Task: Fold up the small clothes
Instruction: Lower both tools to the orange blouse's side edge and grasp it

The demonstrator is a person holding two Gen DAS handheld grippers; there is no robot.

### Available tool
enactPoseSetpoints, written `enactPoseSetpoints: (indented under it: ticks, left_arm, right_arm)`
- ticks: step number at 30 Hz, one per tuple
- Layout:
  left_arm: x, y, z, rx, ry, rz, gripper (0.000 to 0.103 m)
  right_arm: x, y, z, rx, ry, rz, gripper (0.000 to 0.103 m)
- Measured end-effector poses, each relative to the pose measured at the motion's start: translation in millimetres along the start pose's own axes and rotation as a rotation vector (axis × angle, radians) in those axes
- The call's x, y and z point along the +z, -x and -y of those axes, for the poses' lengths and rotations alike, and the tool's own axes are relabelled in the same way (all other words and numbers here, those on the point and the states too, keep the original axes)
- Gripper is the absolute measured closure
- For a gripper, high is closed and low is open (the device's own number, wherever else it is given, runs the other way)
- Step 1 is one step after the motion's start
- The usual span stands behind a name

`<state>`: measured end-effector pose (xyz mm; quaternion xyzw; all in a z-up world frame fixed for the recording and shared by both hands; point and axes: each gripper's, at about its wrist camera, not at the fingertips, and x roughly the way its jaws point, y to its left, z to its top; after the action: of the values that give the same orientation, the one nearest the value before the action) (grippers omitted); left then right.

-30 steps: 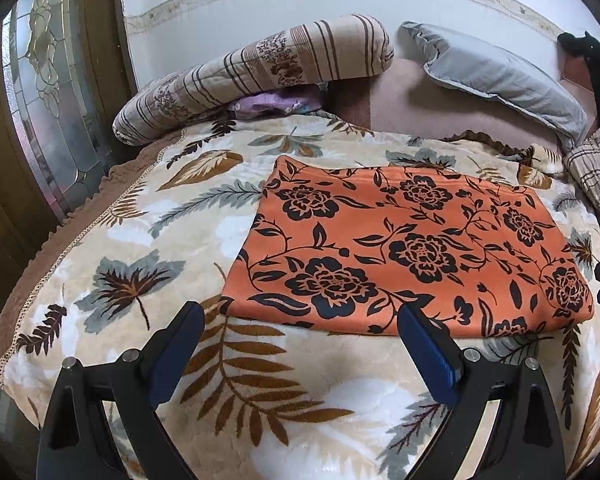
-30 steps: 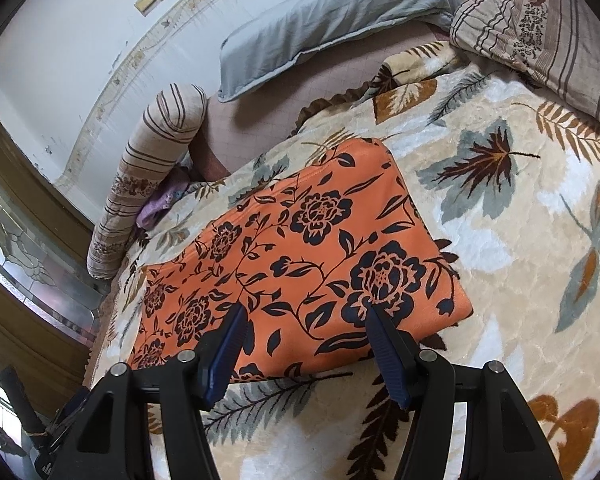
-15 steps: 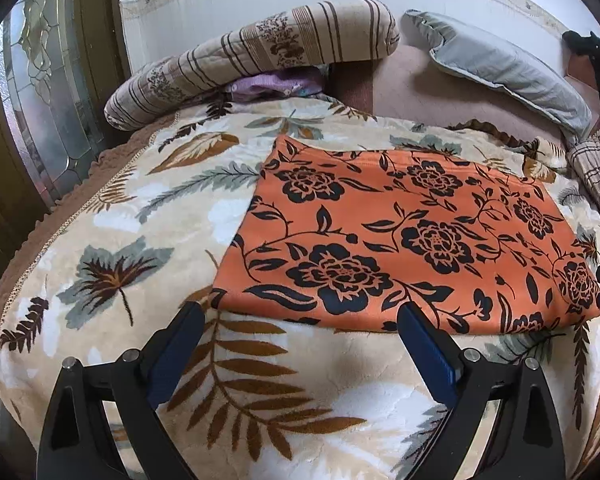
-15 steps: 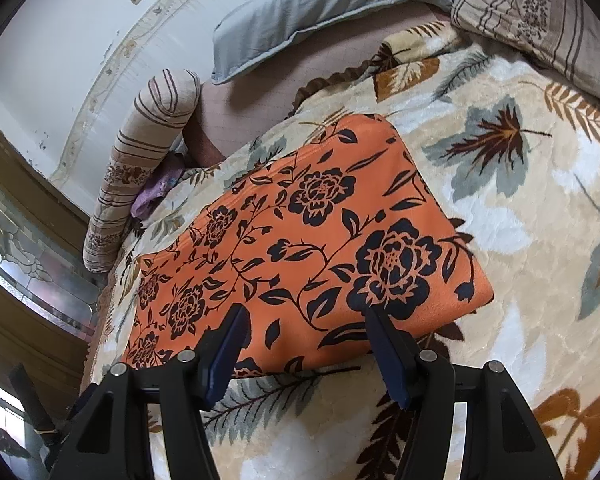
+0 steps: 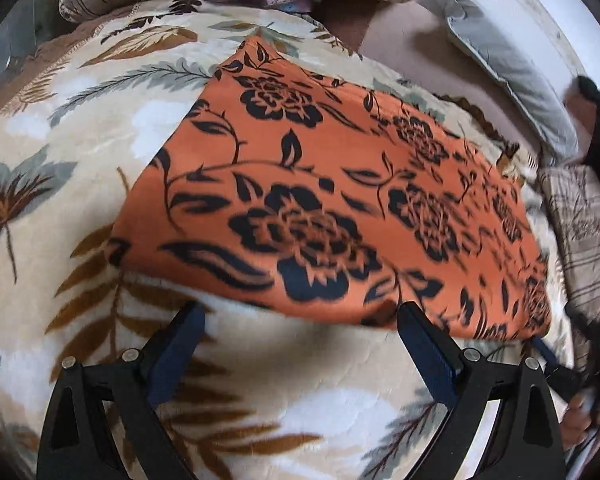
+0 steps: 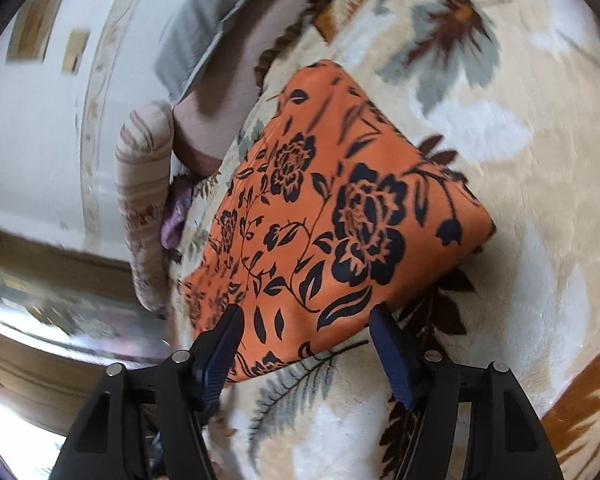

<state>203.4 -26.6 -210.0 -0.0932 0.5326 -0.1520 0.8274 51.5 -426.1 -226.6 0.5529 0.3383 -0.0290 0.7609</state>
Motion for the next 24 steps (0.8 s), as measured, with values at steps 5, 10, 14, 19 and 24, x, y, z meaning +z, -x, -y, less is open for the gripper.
enactPoseSetpoints:
  ticks: [5,10,14,19,24]
  left_arm:
    - [11,-3,-13,-0.066,0.081,0.017,0.006]
    - [15,-6,-12,-0.052,0.074,0.068,0.02]
    - [21,-9,-16,-0.068,0.099,0.097,0.033]
    - [26,-10,-20,-0.085,0.122,0.129,0.056]
    - [33,-11,-17,-0.082,0.105,0.148,0.073]
  right_arm:
    - [8,-9,20,-0.009,-0.079,0.007,0.033]
    - [19,-11,24,-0.004,-0.084,0.055,0.033]
    - [27,-18,18,-0.022,-0.039,0.085,0.033]
    - [35,-29,5,-0.057,0.033,0.11,0.033]
    - [41,-43,0,-0.159,0.109,0.117,0.08]
